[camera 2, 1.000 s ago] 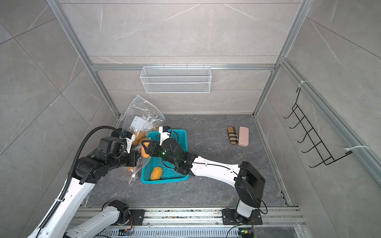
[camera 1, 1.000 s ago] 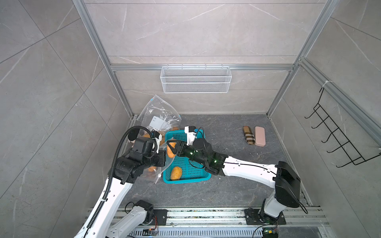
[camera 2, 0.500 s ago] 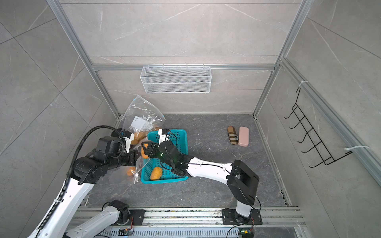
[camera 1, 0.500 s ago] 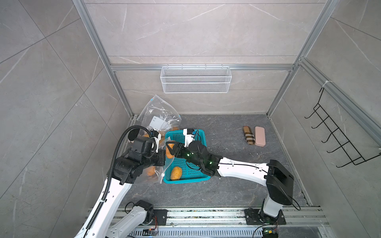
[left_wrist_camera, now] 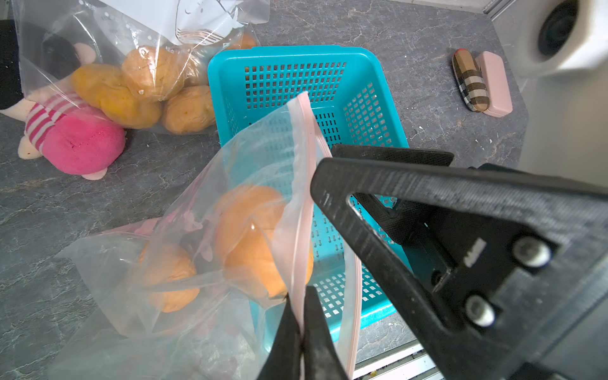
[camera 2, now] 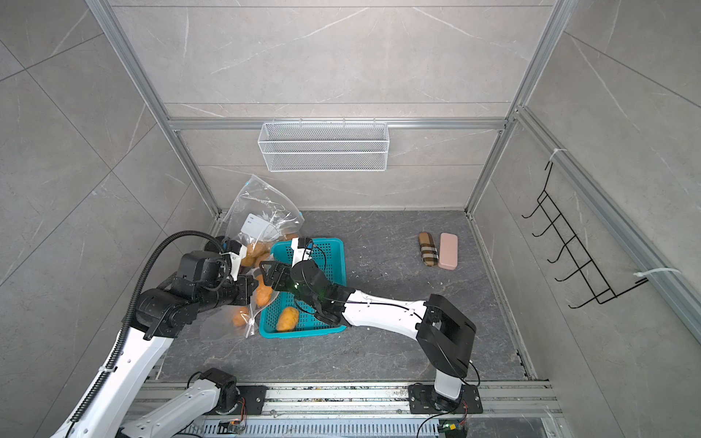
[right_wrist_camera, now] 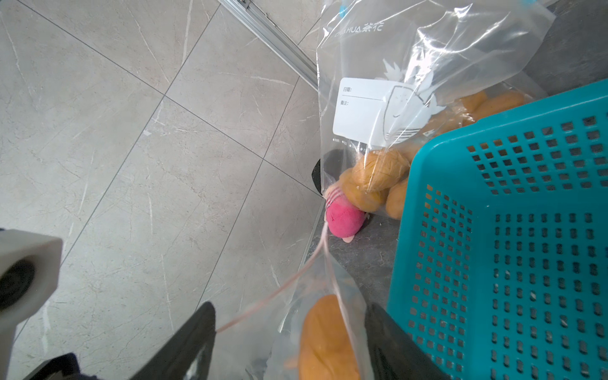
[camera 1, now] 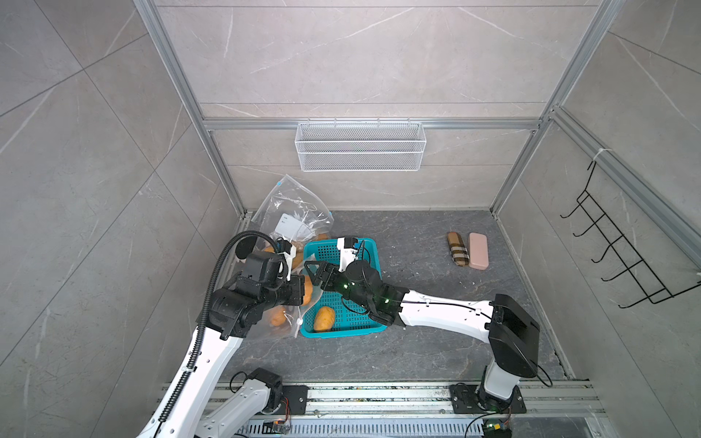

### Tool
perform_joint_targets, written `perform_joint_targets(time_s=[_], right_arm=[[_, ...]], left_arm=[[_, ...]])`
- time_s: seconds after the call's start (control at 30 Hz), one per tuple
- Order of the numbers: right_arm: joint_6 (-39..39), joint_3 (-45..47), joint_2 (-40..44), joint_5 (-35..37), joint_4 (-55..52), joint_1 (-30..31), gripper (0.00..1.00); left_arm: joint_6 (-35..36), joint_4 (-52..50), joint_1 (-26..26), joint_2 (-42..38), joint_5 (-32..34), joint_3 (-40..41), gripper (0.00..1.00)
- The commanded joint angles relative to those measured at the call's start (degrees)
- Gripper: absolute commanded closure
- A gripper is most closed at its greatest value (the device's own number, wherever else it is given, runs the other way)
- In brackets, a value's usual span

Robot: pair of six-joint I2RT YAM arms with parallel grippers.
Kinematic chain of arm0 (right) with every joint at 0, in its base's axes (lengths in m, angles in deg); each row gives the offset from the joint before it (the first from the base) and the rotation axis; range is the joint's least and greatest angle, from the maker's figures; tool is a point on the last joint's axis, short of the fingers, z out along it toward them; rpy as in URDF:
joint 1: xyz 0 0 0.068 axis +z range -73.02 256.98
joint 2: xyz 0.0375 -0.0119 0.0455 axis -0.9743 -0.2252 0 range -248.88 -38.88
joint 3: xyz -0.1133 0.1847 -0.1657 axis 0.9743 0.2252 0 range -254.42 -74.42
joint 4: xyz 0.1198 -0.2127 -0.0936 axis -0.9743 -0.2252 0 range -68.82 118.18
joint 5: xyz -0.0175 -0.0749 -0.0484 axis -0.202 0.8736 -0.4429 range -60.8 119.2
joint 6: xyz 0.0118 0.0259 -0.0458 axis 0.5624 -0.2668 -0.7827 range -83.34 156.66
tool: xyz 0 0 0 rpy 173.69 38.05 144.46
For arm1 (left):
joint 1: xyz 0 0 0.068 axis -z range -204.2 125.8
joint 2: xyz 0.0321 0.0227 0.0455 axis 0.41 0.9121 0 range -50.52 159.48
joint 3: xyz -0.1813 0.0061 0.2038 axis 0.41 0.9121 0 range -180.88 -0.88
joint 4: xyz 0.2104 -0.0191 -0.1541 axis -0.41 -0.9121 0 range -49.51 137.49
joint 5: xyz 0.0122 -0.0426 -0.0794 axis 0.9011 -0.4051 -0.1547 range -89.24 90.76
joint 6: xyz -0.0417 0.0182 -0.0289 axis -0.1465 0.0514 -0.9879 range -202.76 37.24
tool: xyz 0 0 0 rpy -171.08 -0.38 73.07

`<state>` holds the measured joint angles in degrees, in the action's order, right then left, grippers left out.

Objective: Put the potatoes into a zipper bag and zip it
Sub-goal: Place the potato into the zipper food storage bag.

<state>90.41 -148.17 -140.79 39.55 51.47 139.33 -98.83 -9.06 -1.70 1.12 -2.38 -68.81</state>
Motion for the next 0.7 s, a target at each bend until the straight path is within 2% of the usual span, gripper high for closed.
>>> perform_joint_targets(time_s=[0.0,0.27,0.43,0.67], right_arm=[[-2.4,0.5,1.8,1.2,-1.7,0.4,0.28],[-7.7,0.8,4.6,1.7,-3.3,0.4,0.29],[-16.5,0.7,8.9,2.3,-8.0,0.4,0.31],[-27.1,4.0,17.5,12.4,-22.0,-0.3,0.31]], left_arm=[[-0.1,0.9,-0.2,0.1,0.0,-2.3,1.00],[0.5,0.8,-0.2,-0.2,0.8,-1.6,1.00],[0.8,0.9,-0.2,-0.3,1.6,-0.7,1.00],[1.8,1.7,-0.3,-2.1,4.3,1.2,1.00]])
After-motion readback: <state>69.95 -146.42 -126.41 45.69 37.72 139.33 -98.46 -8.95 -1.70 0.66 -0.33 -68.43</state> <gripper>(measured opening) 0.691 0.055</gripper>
